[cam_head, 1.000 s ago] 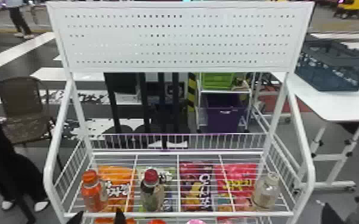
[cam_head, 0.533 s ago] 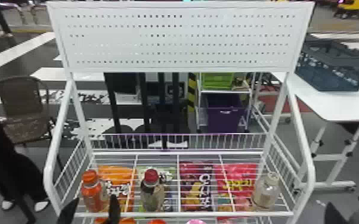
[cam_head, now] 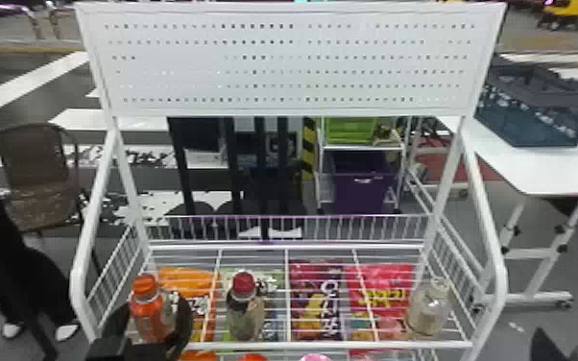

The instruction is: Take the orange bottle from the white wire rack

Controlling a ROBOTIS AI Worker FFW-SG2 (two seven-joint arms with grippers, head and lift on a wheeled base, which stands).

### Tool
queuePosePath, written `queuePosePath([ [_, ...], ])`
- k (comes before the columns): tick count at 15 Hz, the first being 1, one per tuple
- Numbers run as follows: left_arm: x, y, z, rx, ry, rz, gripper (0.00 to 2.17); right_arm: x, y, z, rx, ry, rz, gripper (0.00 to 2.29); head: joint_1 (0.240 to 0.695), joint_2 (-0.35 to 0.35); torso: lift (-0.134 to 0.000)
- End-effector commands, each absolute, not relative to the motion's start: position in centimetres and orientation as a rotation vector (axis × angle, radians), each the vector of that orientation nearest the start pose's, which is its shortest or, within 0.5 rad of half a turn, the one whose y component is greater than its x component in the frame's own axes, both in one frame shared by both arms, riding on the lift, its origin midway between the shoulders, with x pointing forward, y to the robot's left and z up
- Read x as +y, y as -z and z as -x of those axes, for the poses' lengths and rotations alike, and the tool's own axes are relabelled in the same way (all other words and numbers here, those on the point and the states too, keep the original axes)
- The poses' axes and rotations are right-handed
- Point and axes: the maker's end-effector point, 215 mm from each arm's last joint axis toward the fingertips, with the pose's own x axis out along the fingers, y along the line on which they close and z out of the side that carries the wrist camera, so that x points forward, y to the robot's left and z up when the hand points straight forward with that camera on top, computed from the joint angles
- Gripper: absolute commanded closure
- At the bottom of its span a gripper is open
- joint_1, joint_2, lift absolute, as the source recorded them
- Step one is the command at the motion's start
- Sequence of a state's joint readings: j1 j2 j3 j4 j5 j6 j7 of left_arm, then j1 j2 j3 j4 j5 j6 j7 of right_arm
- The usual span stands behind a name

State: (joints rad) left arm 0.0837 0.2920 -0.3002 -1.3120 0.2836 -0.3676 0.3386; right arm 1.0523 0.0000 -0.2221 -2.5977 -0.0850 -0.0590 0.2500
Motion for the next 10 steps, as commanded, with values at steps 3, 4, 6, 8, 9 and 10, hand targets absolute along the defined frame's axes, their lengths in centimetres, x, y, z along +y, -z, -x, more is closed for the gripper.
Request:
queuePosePath([
  [3,27.6,45.2,-52.6,0.052,-0.129,-0.007,1.93,-26.0,22.1,-30.9,-0.021,-0.128,0.108,0.83,0.499,0.0,0.0],
  [4,27.4,45.0,-52.6,0.05,-0.124,-0.005,1.93,-26.0,22.1,-30.9,-0.021,-0.128,0.108,0.83,0.499,0.0,0.0],
  [6,26.8,44.2,-52.4,0.035,-0.117,0.005,1.93,-26.0,22.1,-31.1,-0.022,-0.128,0.108,0.83,0.499,0.0,0.0],
  [8,26.3,43.3,-51.7,0.021,-0.113,0.013,1.93,-25.9,22.1,-31.2,-0.022,-0.129,0.105,0.83,0.499,0.0,0.0],
  [9,25.9,42.7,-51.3,0.022,-0.109,0.016,1.93,-25.9,22.1,-31.2,-0.022,-0.129,0.103,0.83,0.499,0.0,0.0],
  [10,25.4,42.4,-51.0,0.042,-0.102,0.007,1.93,-25.9,22.1,-31.2,-0.024,-0.129,0.103,0.83,0.499,0.0,0.0],
])
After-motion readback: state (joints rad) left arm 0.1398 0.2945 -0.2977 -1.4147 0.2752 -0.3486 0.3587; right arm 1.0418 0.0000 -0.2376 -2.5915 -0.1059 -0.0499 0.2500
